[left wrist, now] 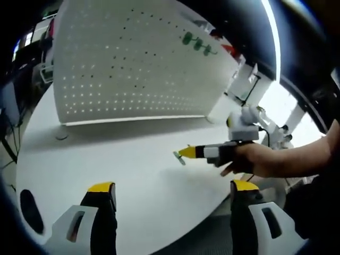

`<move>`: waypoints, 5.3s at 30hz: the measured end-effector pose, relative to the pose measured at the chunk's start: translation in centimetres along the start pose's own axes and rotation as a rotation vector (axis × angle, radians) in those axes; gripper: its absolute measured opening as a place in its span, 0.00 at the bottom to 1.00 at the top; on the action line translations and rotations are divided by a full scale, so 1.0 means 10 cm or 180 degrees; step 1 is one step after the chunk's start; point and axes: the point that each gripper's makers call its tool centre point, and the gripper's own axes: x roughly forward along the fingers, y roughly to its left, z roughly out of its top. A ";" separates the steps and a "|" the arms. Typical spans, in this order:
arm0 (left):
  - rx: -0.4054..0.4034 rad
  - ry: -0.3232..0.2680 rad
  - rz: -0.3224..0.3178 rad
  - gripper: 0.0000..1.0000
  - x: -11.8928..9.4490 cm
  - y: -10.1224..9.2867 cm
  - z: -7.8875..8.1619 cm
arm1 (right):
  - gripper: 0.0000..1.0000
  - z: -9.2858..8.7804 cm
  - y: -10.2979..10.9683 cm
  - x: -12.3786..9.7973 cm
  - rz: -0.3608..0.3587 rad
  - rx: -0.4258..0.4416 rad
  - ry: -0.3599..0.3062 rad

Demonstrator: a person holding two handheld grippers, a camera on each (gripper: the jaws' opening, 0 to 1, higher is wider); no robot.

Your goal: Insert the hook assembly into the mounting plate slot until the hook locks in place.

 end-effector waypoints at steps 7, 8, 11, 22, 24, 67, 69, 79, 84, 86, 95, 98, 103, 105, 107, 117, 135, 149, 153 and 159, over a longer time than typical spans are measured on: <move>0.0086 -0.0039 -0.0028 0.89 0.02 -0.07 0.10 | 0.00 0.10 0.18 -0.09 0.0117 -0.0036 -0.0105; 0.0105 -0.0039 -0.0027 0.89 0.02 -0.08 0.11 | 0.00 0.11 0.21 -0.10 0.0143 -0.0032 -0.0107; 0.0118 -0.0053 -0.0028 0.88 0.02 -0.09 0.13 | 0.00 0.19 0.33 -0.15 0.0230 -0.0051 -0.0171; 0.0103 -0.0124 0.0022 0.82 -0.02 -0.06 0.18 | 0.00 0.45 1.04 -0.39 0.0786 -0.0174 -0.0399; 0.0113 -0.0139 0.0040 0.81 -0.04 -0.05 0.19 | 0.00 0.46 1.13 -0.42 0.0845 -0.0171 -0.0428; -0.0792 -0.0820 -0.0308 0.04 -0.27 -0.16 0.50 | 0.00 0.48 2.00 -0.78 0.1298 -0.0860 -0.0845; -0.0816 -0.0850 -0.0309 0.03 -0.27 -0.17 0.51 | 0.00 0.49 2.01 -0.79 0.1284 -0.0893 -0.0873; -0.0823 -0.0897 -0.0317 0.01 -0.29 -0.20 0.55 | 0.00 0.53 2.02 -0.83 0.1267 -0.0980 -0.0911; -0.0593 -0.0941 -0.0229 0.01 -0.31 -0.21 0.64 | 0.01 0.60 2.03 -0.87 0.1316 -0.0945 -0.0873; -0.0414 -0.0923 -0.0126 0.01 -0.33 -0.19 0.68 | 0.01 0.64 2.02 -0.91 0.1341 -0.0915 -0.0875; -0.0108 -0.0934 0.0105 0.01 -0.39 -0.12 0.78 | 0.08 0.73 1.97 -1.04 0.1426 -0.0868 -0.0827; 0.0246 -0.0871 0.0184 0.01 -0.38 -0.13 0.78 | 0.08 0.75 1.98 -1.04 0.1446 -0.0829 -0.0831; 0.0474 -0.0932 0.0228 0.01 -0.39 -0.23 0.84 | 0.08 0.69 2.03 -1.00 0.1510 -0.0752 -0.0731; 0.0549 -0.0973 0.0244 0.01 -0.40 -0.25 0.87 | 0.08 0.69 2.03 -1.00 0.1510 -0.0725 -0.0741; 0.0680 -0.0993 0.0245 0.01 -0.41 -0.27 0.88 | 0.08 0.72 2.06 -1.01 0.1551 -0.0676 -0.0805; 0.0765 -0.1165 0.0262 0.01 -0.46 -0.31 1.00 | 0.01 0.79 2.10 -1.05 0.1561 -0.0604 -0.0935; 0.0731 -0.1206 0.0250 0.08 -0.48 -0.27 0.94 | 0.00 0.73 2.13 -1.03 0.1613 -0.0601 -0.0831; 0.0675 -0.1164 0.0031 0.42 -0.44 -0.33 0.87 | 0.00 0.81 1.94 -1.06 0.1577 -0.0701 -0.0821; 0.0704 -0.1148 -0.0021 0.56 -0.43 -0.36 0.87 | 0.00 0.90 1.86 -1.10 0.1515 -0.0738 -0.0908; 0.0655 -0.1163 -0.0085 0.72 -0.41 -0.39 0.89 | 0.00 0.92 1.79 -1.11 0.1442 -0.0918 -0.0922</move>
